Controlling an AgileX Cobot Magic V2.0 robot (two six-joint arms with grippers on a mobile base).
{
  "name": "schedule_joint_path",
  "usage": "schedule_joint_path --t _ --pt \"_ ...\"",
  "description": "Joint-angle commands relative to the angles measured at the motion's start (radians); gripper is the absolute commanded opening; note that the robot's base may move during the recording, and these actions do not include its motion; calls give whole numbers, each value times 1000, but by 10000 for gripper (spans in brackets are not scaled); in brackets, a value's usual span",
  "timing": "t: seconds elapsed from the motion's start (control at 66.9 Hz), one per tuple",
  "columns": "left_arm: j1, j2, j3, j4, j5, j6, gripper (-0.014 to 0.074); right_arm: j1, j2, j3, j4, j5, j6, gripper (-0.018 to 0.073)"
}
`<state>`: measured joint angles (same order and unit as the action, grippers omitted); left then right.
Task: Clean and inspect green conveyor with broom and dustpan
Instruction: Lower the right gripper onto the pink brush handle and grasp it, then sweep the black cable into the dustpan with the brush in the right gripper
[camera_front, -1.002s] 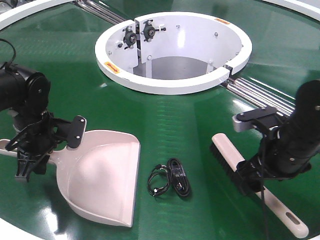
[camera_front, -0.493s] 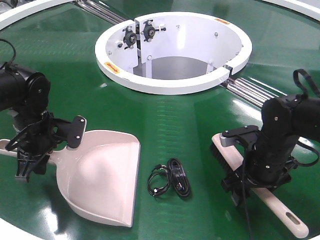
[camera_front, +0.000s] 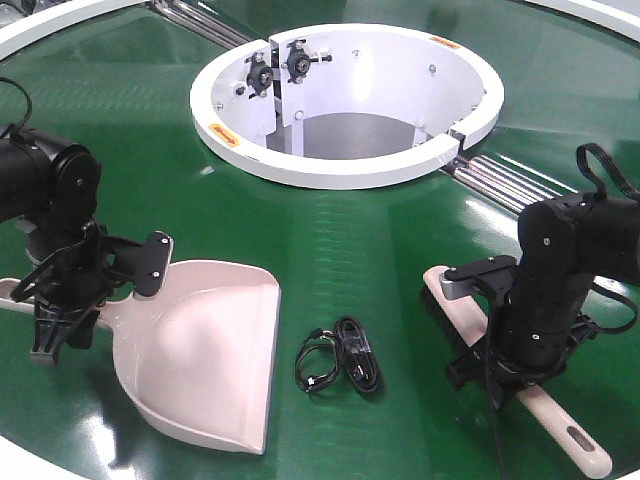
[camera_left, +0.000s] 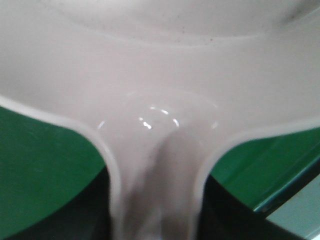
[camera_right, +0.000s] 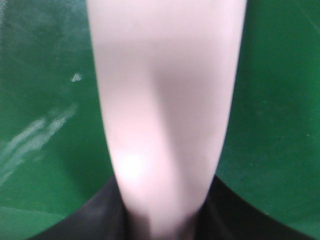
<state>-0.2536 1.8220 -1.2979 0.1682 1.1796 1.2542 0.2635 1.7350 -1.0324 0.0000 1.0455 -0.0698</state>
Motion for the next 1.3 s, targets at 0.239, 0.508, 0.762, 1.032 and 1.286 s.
schedule_joint_path --t 0.239,0.508,0.762,1.032,1.286 --pt "-4 -45 -27 4 -1 -10 -8 1 -139 -27 -21 -41 76 -10" --pt "-4 -45 -27 4 -1 -10 -8 1 -271 -24 -21 -36 142 -10" --pt "-4 -45 -27 4 -1 -10 -8 0 -355 -24 -21 -14 188 -8" --pt "-4 -45 -27 4 -1 -10 -8 1 -375 -3 150 -9 197 -5" --pt "-4 -45 -27 4 2 -10 -8 1 -327 89 193 -46 204 -3"
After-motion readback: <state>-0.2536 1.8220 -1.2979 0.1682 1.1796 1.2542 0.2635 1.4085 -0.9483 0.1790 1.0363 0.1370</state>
